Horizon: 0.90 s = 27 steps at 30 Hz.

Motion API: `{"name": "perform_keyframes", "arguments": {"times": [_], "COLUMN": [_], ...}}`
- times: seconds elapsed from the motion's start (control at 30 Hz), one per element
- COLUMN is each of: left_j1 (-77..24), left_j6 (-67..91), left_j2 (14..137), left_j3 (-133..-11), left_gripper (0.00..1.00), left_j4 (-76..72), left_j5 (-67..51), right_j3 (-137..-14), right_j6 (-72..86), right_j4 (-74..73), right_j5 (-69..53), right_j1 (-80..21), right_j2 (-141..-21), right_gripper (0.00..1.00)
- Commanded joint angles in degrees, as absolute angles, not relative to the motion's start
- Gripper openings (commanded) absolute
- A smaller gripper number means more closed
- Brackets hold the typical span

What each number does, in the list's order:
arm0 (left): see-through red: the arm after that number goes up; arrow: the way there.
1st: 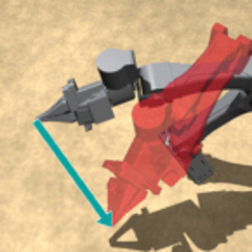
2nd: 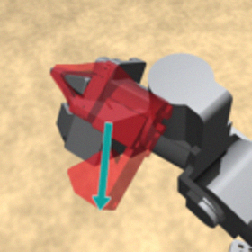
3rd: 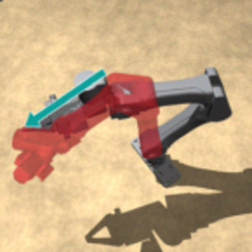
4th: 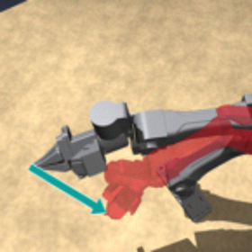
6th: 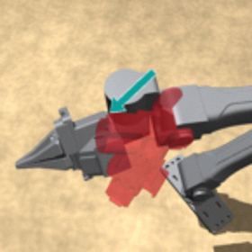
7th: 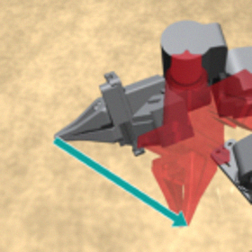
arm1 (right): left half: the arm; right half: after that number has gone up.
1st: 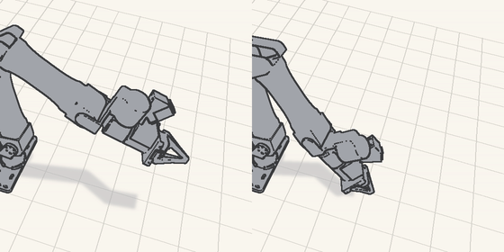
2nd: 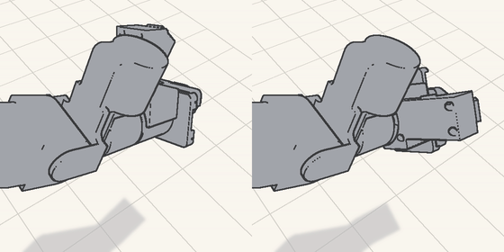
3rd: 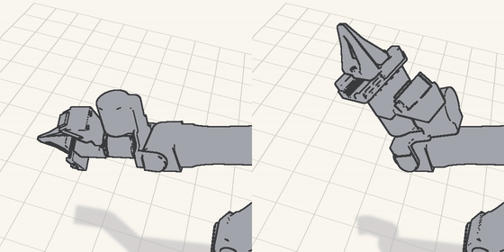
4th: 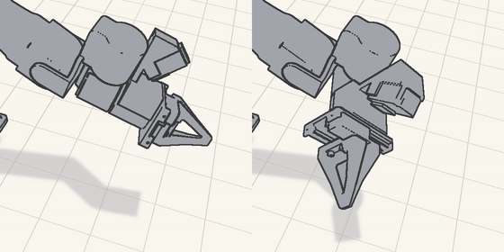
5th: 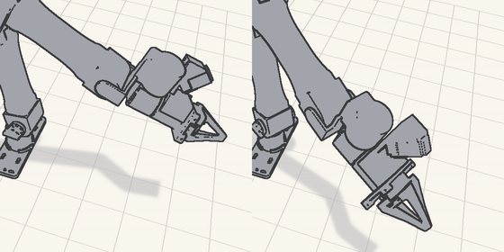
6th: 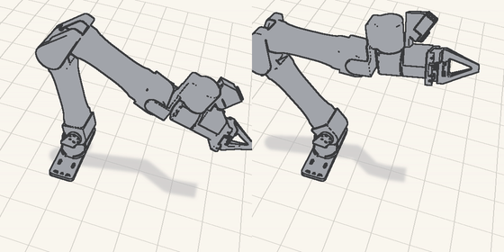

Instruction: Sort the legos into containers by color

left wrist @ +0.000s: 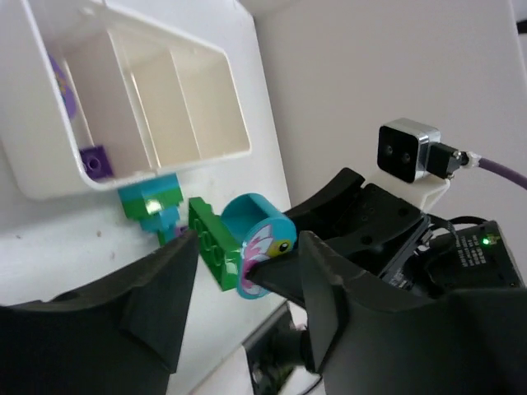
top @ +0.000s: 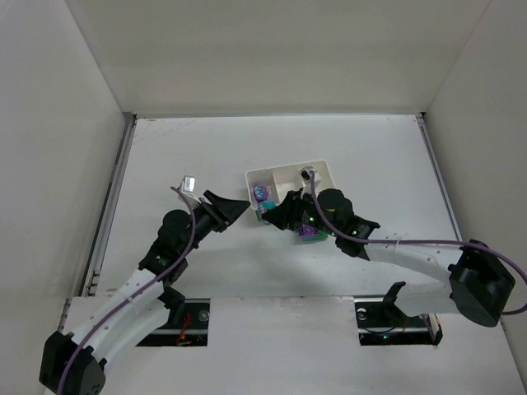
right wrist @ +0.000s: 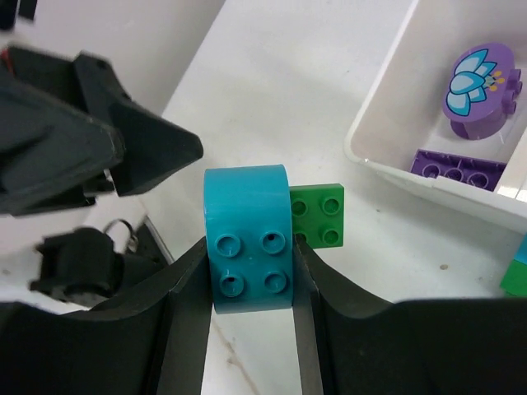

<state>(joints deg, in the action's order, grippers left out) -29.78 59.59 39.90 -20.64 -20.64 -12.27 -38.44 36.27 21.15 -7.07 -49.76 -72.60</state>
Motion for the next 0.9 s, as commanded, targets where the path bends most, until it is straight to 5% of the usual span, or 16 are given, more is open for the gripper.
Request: {"name": "perform_keyframes", "arguments": {"times": [0.0, 0.87], "left_j1": [-31.8, -57.3], "left_j6": [54.0, 23.2], "left_j2": [36.2, 47.0], "left_j3": [-17.7, -18.8], "left_gripper": [0.45, 0.44], "left_j4": [-23.5, -44.6], "left_j5": [-2.3, 31.3], "right_j3": [-41.9, -42.2], "right_j6": [47.5, 80.3], "right_j4": [23.9, 34.4], "right_j5": [-7.4, -3.9], "right_j1": [-48.6, -44.8], "right_j2": [-71.7, -73.7], "right_gripper": [0.32, 0.26]}}
